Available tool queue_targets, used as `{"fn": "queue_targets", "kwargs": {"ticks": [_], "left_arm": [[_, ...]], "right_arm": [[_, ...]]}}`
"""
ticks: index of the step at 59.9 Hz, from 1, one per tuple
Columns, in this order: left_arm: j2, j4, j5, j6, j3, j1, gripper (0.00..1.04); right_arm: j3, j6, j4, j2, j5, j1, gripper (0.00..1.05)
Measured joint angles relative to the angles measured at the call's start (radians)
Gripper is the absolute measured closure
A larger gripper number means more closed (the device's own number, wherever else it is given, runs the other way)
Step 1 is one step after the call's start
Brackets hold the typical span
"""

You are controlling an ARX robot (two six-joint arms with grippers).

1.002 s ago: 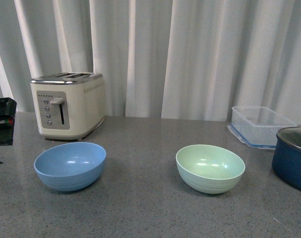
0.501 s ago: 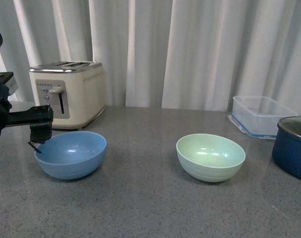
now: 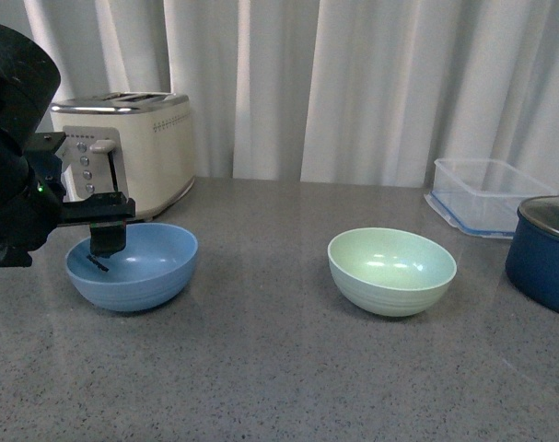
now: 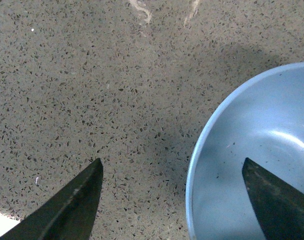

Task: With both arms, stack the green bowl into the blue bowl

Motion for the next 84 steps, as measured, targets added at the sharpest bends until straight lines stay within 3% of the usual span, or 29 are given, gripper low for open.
{"fn": "queue_targets", "kwargs": {"ticks": [22,29,45,84], "left_arm": [[0.027,-0.025,0.014,-0.050,0.001,-0.002,0.77],[0.023,-0.023,0.026,-0.090,0.003,-0.005,1.01],[0.008,-0.040,0.048,-0.119,0.031,-0.029,1.01],[0.061,-0.058,0.055,-0.191,0.155,-0.185,1.01]], "right_arm": [[0.000,0.000,0.000,0.000,0.000,0.000,0.10],[0.000,0.000,0.000,0.000,0.000,0.000,0.10],[0.000,0.000,0.000,0.000,0.000,0.000,0.10],[0.000,0.000,0.000,0.000,0.000,0.000,0.10]]}}
